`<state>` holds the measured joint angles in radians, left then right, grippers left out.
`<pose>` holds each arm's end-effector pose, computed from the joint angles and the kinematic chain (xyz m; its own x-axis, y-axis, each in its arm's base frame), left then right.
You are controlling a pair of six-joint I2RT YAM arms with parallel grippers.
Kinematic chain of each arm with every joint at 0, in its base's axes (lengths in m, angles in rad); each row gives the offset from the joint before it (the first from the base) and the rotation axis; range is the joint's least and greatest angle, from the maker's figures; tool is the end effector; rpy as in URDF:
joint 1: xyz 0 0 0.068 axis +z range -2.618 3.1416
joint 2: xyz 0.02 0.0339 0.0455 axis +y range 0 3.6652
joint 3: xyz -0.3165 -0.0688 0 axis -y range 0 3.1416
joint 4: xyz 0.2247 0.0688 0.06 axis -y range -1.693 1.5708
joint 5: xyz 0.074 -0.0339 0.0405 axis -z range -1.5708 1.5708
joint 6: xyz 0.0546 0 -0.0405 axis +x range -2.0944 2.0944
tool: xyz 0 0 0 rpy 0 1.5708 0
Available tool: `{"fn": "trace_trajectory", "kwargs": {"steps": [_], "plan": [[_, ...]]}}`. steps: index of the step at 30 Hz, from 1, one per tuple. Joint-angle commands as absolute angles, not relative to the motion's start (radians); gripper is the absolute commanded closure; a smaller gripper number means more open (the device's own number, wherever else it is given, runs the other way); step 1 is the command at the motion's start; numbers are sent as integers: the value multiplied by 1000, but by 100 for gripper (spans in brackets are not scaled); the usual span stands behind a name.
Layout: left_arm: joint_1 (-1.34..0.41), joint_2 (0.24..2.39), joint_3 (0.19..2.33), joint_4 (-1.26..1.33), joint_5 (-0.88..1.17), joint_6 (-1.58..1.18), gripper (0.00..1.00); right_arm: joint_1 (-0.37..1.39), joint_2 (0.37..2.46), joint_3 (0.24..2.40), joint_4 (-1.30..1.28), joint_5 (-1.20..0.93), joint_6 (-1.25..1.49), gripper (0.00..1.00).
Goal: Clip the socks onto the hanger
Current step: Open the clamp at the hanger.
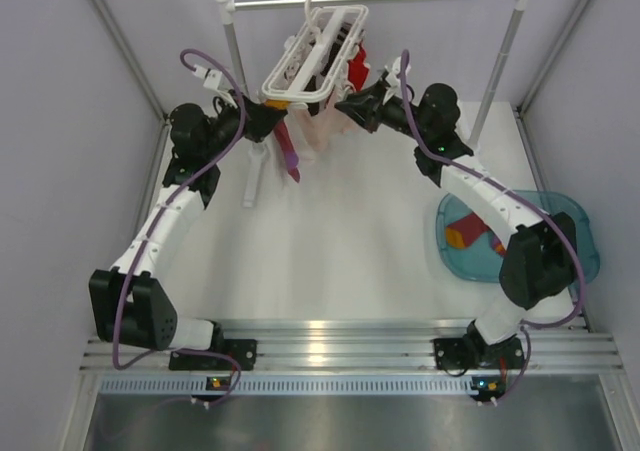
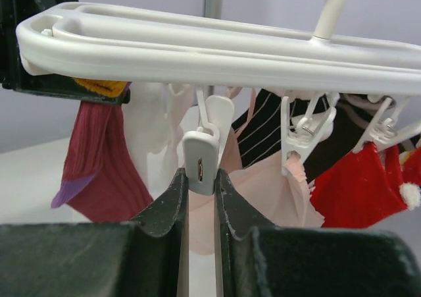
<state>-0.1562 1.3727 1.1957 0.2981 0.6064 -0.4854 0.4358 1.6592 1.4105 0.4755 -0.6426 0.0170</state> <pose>0.2989 -0.0786 0.4577 -0.2148 -0.3543 -0.9101 0.6630 0.6313 -0.4023 0.3444 0.1965 0.4581 0.1891 0.1031 -0.9765 -0.8706 0.4775 -0.1182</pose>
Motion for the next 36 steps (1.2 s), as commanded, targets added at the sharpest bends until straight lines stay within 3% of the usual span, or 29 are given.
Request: {"fn": "trace_trajectory", "kwargs": {"steps": [1, 7, 10, 14, 18, 29, 36], "plan": [[-150, 1397, 1247, 402, 601, -514, 100, 428, 1572, 1413, 448, -684, -31, 100], [-150, 1417, 1266, 407, 600, -502, 100, 488, 1617, 1525, 280, -704, -41, 100], [-150, 1387, 1253, 393, 620, -495, 88, 508, 1669, 1627, 160, -738, -48, 100], [-150, 1316, 1204, 387, 656, -497, 63, 509, 1732, 1774, -27, -773, -110, 100], [-150, 1255, 1192, 322, 698, -511, 55, 509, 1749, 1822, -132, -801, -170, 100], [-150, 1097, 1131, 94, 811, -569, 47, 509, 1755, 1873, -259, -845, -275, 100], [-155, 1069, 1126, 178, 792, -638, 46, 515, 1773, 1898, -241, -834, -238, 100]]}}
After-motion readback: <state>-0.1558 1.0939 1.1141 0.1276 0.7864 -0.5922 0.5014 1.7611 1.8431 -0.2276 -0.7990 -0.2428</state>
